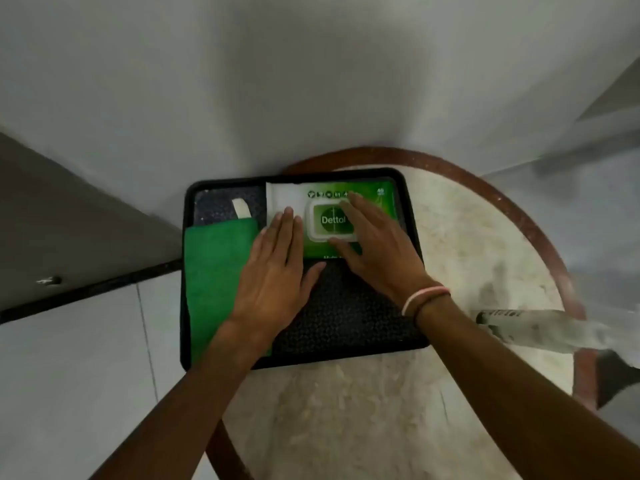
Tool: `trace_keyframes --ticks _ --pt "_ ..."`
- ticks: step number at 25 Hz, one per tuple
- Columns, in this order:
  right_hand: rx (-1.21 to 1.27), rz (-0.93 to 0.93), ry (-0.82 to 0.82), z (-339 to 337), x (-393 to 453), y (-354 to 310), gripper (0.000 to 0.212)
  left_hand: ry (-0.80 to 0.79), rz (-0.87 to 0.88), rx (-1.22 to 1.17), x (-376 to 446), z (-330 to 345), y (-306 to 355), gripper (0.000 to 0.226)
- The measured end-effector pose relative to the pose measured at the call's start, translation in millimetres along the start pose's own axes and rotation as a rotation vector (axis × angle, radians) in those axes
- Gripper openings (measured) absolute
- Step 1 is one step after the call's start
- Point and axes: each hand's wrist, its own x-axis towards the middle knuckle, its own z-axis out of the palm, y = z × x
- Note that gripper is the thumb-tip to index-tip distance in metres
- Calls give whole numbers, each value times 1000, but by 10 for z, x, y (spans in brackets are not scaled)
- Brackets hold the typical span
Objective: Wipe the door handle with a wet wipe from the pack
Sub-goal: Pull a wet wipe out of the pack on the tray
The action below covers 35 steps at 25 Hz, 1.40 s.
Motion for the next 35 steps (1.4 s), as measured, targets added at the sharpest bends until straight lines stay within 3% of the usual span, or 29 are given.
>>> trace_keyframes --ticks 6,9,10,12,15,18,21,26,31,35 --pt "-192 -167 7 80 205 162 61 124 15 22 105 305 20 96" --pt "-302 -277 122 -9 248 142 50 133 33 47 108 279 3 99" --pt "-286 -273 183 -63 302 136 43 113 39 55 114 263 -10 99" --pt "-187 -171 138 -163 469 117 34 82 45 45 102 239 -16 99" --pt "202 -30 45 -325 716 180 46 76 38 -9 92 192 -19 96" --pt "459 -6 20 -413 799 204 60 215 29 -90 141 117 9 75" --pt "517 30 -18 -355 827 229 58 361 40 -153 364 57 53 43" --pt "537 -4 -24 -330 803 248 46 360 123 -122 620 22 115 25" --pt "537 -3 40 -434 735 205 38 392 37 -488 346 -231 47 14" --pt "684 130 102 -759 503 -22 38 337 -137 -881 -49 -781 24 9"
